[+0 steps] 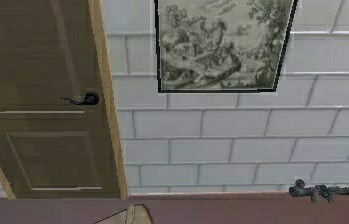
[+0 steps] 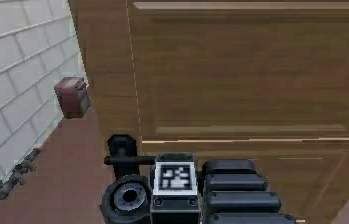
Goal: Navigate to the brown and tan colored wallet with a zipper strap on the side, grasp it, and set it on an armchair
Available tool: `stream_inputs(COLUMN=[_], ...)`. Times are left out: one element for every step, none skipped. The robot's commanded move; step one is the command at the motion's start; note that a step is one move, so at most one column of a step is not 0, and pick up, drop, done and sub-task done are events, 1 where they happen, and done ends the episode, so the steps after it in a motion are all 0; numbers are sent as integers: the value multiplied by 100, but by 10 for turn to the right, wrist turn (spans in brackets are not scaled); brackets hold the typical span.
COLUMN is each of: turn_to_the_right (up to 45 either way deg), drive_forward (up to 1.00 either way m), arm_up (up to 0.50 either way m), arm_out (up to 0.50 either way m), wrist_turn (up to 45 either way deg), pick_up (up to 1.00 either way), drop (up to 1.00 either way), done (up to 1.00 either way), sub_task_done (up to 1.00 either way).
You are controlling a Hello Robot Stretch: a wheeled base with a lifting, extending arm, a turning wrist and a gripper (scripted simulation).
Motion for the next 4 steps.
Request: stream_inputs(turn_to_the_right=[-450,-450,0,450], drive_forward=[0,0,10,0], arm_up=[0,0,0,0], arm_out=[0,0,0,0], wrist_turn=[0,0,0,0], pick_up=[0,0,0,0], drop=[0,0,0,0], done=[0,0,0,0], sub_task_done=[0,0,0,0])
